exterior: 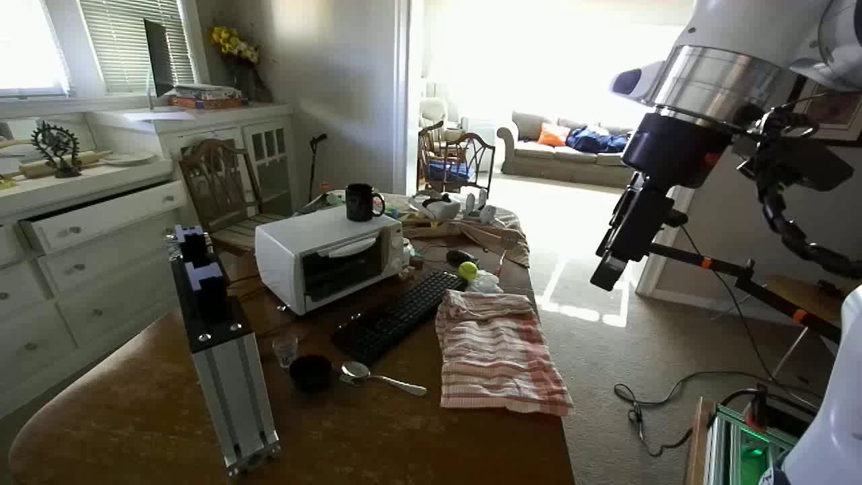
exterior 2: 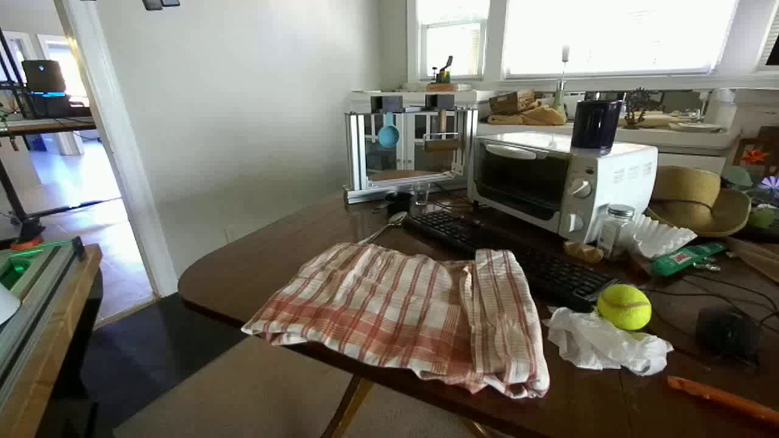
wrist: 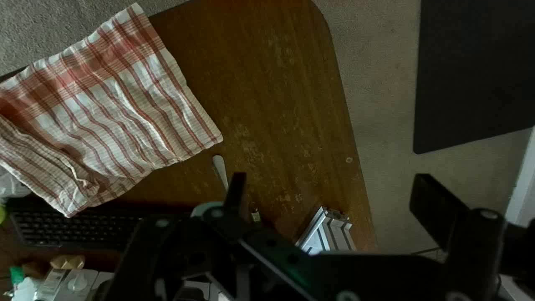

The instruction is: Fold the towel once along its length

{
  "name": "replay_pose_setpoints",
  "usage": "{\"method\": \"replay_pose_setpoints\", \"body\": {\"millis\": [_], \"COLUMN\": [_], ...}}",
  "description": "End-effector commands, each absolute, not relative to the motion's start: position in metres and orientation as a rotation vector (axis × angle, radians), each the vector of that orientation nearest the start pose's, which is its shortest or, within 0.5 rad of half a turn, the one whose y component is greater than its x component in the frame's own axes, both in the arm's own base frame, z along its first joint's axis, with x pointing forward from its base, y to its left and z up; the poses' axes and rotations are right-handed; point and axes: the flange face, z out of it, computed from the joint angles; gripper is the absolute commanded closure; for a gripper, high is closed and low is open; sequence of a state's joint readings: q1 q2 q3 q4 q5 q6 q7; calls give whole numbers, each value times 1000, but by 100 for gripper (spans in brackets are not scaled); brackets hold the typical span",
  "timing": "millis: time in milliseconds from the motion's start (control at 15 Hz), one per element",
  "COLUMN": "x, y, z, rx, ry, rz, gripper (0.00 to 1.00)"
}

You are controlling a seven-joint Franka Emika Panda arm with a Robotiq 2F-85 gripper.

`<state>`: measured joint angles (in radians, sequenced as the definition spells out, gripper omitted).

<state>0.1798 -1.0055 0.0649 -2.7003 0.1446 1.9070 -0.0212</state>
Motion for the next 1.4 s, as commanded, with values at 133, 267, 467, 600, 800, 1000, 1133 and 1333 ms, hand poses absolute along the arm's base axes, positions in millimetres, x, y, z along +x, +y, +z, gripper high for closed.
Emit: {"method": "replay_pose_setpoints", "body": {"millis": [133, 267, 467, 600, 800, 1000, 1133, 1333], "x": [267, 267, 284, 303, 337, 375, 396, 434], "y": [79, 79, 65, 38, -15, -64, -89, -119], "z": [521, 521, 508, 492, 462, 432, 413, 383], "rx": [-3004, -3004, -2961, -2948, -2975, -2999, -2998, -3095], "ry": [-314, -314, -313, -266, -161, -107, -77, -139], "rz": [-305, -305, -215, -178, -147, -157, -154, -227], "gripper": [0, 0, 0, 0, 0, 0, 0, 0]}}
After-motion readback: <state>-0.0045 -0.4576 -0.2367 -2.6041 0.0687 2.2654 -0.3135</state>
